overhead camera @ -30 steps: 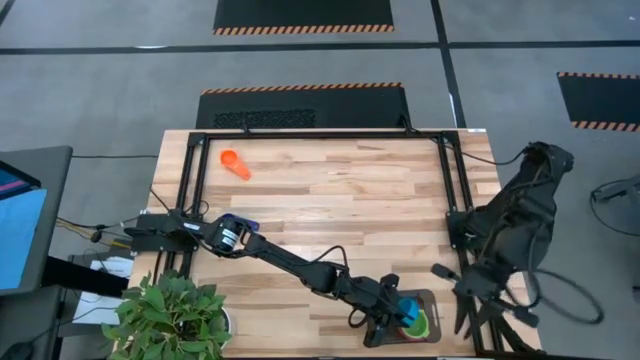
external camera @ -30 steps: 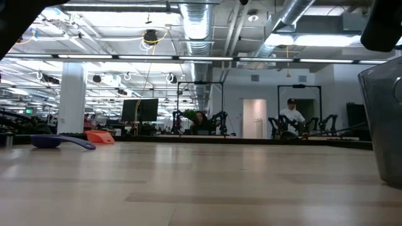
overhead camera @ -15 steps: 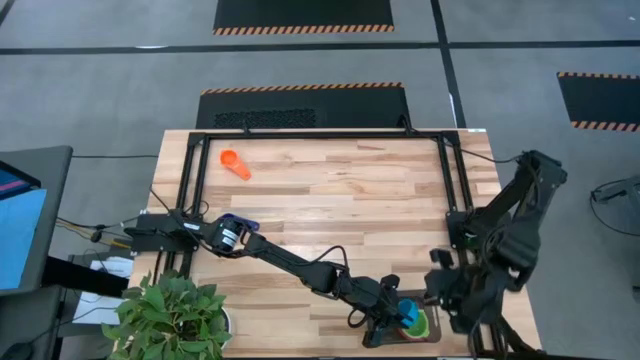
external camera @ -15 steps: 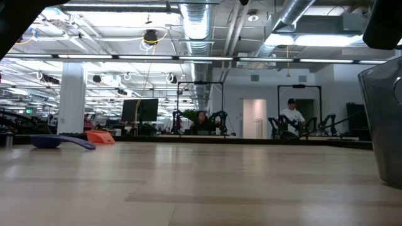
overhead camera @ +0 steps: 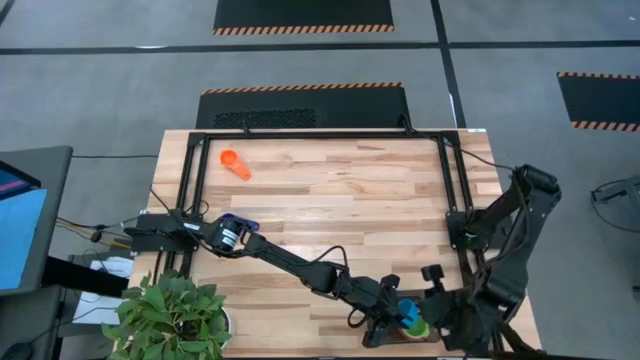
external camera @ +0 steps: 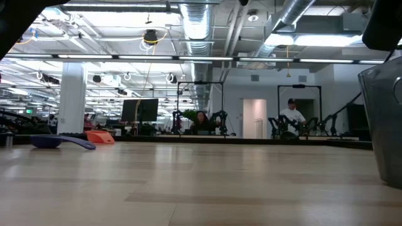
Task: Nest measuring cups in basket
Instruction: Stack the light blue measuring cup on top of the green measuring cup in the black bin
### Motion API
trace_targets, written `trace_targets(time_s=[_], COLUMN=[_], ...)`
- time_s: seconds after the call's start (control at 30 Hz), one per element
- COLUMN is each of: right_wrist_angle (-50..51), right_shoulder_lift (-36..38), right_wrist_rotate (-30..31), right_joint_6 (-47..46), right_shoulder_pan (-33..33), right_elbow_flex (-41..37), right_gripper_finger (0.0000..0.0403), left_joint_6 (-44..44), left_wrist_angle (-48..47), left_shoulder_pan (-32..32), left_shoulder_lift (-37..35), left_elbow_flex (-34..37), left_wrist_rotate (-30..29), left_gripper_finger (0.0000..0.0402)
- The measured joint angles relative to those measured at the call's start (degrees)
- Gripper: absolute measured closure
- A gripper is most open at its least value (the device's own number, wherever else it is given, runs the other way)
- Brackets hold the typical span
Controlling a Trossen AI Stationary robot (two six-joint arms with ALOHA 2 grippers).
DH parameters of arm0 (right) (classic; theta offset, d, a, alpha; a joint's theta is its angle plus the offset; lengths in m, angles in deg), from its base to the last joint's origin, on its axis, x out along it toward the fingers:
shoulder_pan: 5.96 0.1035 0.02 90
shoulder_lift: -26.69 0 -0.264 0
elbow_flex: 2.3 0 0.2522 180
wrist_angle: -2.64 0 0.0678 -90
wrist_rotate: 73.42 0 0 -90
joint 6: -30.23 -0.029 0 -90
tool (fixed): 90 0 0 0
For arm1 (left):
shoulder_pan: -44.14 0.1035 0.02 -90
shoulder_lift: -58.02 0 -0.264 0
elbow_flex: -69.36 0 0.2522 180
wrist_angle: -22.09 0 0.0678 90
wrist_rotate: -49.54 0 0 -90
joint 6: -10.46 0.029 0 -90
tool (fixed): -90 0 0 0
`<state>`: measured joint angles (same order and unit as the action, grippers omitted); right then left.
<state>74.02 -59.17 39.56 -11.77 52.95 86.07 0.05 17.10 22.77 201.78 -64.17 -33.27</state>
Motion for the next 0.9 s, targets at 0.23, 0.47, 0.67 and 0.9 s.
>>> trace_targets(time_s=[0.23,0.47,0.67,0.9], right_wrist_angle=[2.0,2.0,0.2,-1.1], right_shoulder_lift=[-1.1,-1.0,-1.0,-1.0], right_wrist_rotate=[1.0,1.1,1.2,0.9], right_joint_6=[0.1,0.6,4.1,6.5], right_shoulder_pan=[-0.7,-0.9,-1.2,-1.8], right_elbow_flex=[0.0,0.0,0.0,0.0], right_gripper_finger=[0.0310,0.0310,0.0310,0.0315], left_joint_6=[-0.3,-0.3,-0.3,-0.7], left_wrist_angle=[1.0,1.1,1.1,0.9], left_shoulder_pan=[-0.1,-0.1,-0.1,0.0], left_shoulder_lift=[-0.1,-0.1,-0.1,-0.1], left_elbow_flex=[0.1,0.1,0.1,0.1], left_wrist_rotate=[0.4,1.2,1.8,2.0], left_gripper_finger=[0.0401,0.0401,0.0401,0.0401])
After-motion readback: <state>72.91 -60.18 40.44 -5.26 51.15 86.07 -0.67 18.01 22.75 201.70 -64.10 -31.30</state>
